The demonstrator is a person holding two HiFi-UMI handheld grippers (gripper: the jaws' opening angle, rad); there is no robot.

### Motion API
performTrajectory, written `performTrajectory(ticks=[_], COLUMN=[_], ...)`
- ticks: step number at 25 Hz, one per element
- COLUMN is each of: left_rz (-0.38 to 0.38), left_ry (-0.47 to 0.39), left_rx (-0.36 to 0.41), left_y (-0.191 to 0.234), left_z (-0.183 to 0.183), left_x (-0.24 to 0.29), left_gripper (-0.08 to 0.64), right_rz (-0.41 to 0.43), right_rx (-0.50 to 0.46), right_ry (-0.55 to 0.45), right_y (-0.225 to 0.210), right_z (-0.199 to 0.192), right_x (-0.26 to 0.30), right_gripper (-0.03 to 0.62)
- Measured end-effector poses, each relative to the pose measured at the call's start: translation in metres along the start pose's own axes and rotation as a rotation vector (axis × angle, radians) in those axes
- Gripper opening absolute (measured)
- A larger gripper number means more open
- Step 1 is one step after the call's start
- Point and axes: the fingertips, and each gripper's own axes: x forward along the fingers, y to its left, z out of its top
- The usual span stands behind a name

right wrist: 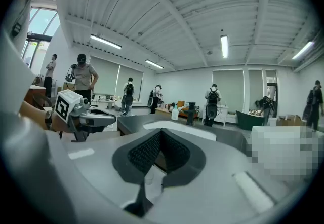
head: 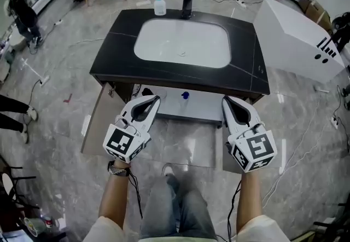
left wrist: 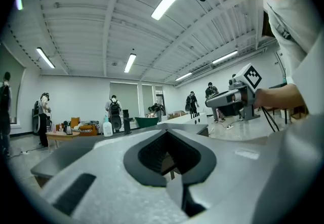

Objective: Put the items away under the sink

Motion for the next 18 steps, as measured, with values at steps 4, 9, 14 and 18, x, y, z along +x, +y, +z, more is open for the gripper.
performTrajectory(ticks=[4,9,14,18], left_rz=[0.015,0.033,0.05,0.044], left_ry=[-0.002,-0.012,-0.03,-0.038], left_rx=[-0.007,0.004,0.015,0.023], left_y=[0.0,-0.003,-0.01,-0.025], left_z=[0.075,0.159,0.234,0.276], left_x=[-0.009,-0.017,-0.021,-0.028], left_gripper=[0.006,0.006,0.006,0.006], right_rz=[-0.002,-0.006,-0.04,-0.028], right_rx=[-0.01,-0.027,-0.029,-0.046], right_ry=[0.006,0.006,-0.004,-0.018], right_y=[-0.004,-0.011,-0.025,-0.019], right_z=[0.073,0.15,0.211,0.248], right_x=[-0.026,-0.057,-0.086,-0.109], right_gripper=[0.006,0.006,0.006,0.006])
